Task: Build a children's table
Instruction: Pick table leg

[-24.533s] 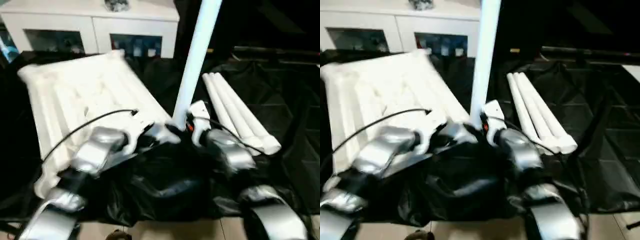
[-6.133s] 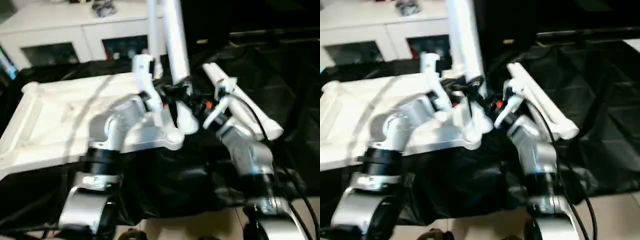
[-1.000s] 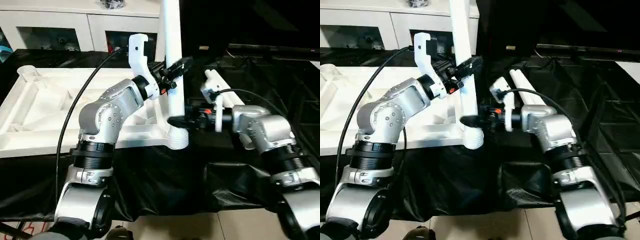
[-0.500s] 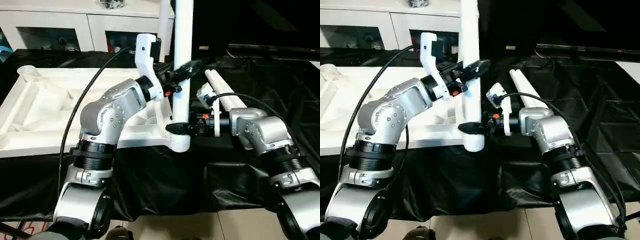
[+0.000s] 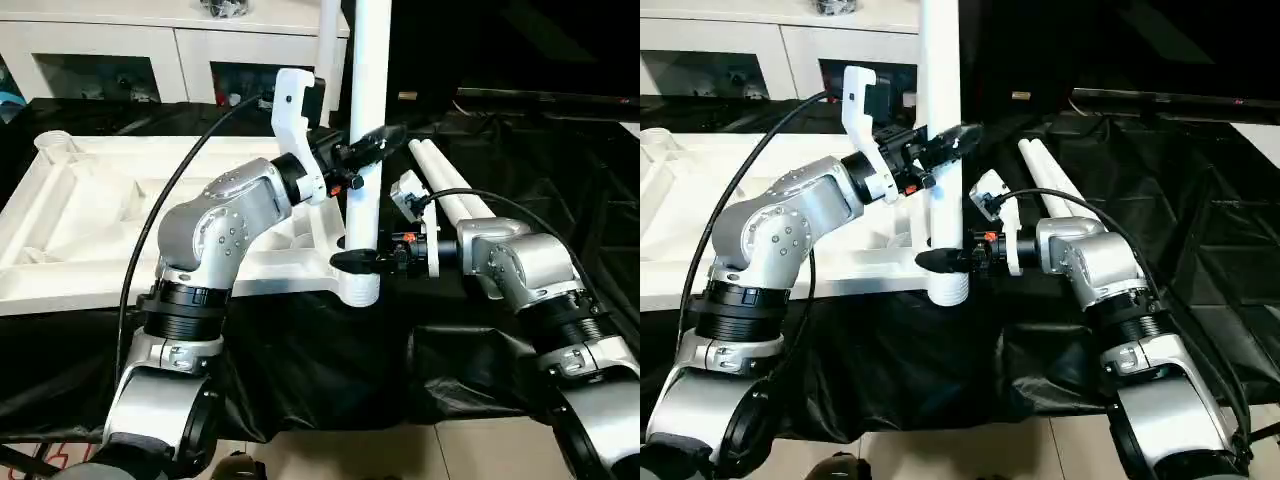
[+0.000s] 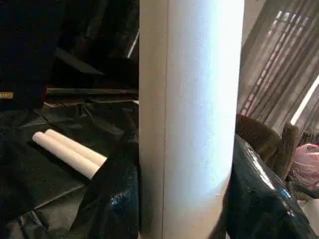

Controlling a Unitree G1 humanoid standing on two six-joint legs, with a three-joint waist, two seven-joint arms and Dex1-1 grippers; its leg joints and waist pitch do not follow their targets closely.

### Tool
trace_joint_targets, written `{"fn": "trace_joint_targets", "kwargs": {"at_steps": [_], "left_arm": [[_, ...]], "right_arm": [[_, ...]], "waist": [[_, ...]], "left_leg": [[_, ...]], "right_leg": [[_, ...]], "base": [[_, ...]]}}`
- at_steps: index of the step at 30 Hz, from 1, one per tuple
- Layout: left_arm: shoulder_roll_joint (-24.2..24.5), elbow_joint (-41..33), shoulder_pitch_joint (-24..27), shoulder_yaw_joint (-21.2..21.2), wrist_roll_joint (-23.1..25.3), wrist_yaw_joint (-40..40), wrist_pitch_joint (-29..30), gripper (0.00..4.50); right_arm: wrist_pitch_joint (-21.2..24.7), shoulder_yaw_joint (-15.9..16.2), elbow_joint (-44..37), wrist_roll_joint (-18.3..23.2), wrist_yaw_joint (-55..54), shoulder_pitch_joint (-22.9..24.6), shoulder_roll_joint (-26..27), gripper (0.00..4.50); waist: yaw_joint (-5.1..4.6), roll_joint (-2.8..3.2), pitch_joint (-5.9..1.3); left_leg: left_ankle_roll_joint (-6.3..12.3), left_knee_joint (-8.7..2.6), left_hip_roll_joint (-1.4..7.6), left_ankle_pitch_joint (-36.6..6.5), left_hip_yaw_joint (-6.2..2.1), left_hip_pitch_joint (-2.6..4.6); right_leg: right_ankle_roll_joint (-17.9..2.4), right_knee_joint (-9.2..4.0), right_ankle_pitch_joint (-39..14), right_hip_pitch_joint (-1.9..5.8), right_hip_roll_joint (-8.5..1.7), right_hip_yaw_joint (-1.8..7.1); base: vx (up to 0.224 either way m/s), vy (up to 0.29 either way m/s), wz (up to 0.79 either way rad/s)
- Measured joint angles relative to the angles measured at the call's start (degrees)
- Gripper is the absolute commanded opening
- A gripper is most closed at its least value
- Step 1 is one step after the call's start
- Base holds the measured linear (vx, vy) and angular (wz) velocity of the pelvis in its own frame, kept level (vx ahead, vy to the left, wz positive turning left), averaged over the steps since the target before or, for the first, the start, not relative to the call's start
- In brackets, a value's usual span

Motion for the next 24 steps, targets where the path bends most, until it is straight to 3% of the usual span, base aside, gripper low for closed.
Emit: {"fn": "trace_joint_targets", "kwargs": {"at_steps": [4,5,10,13,16,19,22,24], "left_arm": [[0.00,-0.03,0.07,-0.02,0.08,0.18,0.05,1.77],[-0.13,-0.02,0.06,0.02,0.11,0.71,0.08,2.33],[-0.36,-0.02,0.82,0.12,0.33,0.60,-1.18,2.80],[-1.53,-1.74,3.46,0.32,1.64,-0.03,-8.25,2.97],[-4.84,-5.01,6.04,3.30,1.39,2.74,-13.68,2.97],[-4.92,-6.21,7.93,5.38,1.85,5.21,-16.23,2.97],[-2.98,-7.14,10.84,6.24,3.66,6.89,-18.09,2.97],[1.46,-7.64,13.96,5.63,9.72,10.74,-19.32,2.97]], "right_arm": [[0.02,0.01,0.00,0.01,-0.03,0.09,0.08,1.90],[0.04,0.00,0.00,0.02,-0.06,0.11,0.08,1.90],[-0.11,-1.17,-0.19,0.19,-2.39,1.46,1.58,1.89],[-0.46,-4.40,-0.25,1.07,-6.53,3.30,3.31,1.89],[-2.80,-9.13,-3.32,1.92,-13.41,6.03,5.24,1.89],[-5.14,-11.67,-6.78,2.13,-19.22,8.09,6.68,1.89],[-7.60,-13.59,-9.20,0.17,-25.65,9.95,7.20,1.89],[-8.08,-14.66,-12.15,-2.53,-32.59,11.77,8.61,1.89]], "waist": [[0.04,0.00,0.00],[0.04,0.00,0.00],[-0.01,0.00,0.00],[0.00,-0.03,0.02],[0.05,-0.09,0.00],[-0.13,-0.08,0.00],[-0.23,-0.07,0.00],[-0.65,-0.04,-0.03]], "left_leg": [[0.00,0.00,0.00,0.00,0.00,0.00],[0.00,0.00,0.00,0.00,0.00,0.00],[0.00,0.00,0.00,0.00,0.00,0.01],[0.00,0.01,0.00,0.00,0.00,-0.01],[0.00,0.01,0.01,0.00,0.02,0.00],[0.00,0.00,0.01,0.00,0.02,0.05],[0.00,-0.03,0.01,0.00,0.00,0.06],[-0.02,-0.08,0.02,0.01,-0.03,0.11]], "right_leg": [[0.00,0.00,0.00,0.00,0.00,0.00],[0.00,0.00,0.00,0.00,0.00,0.00],[0.00,0.00,0.00,0.00,0.00,0.00],[0.00,-0.01,0.00,0.00,0.00,0.00],[0.00,-0.02,0.00,0.01,-0.01,0.01],[0.02,0.00,0.00,0.01,0.00,0.01],[0.34,-0.02,-0.11,0.01,0.01,0.00],[0.42,-0.01,-0.08,0.00,0.06,0.02]], "base": [[0.000,0.000,0.00],[0.000,0.000,0.00],[0.000,0.000,0.00],[0.000,0.000,0.00],[0.000,0.000,0.00],[0.000,0.000,0.00],[0.000,0.000,0.00],[0.000,0.000,0.00]]}}
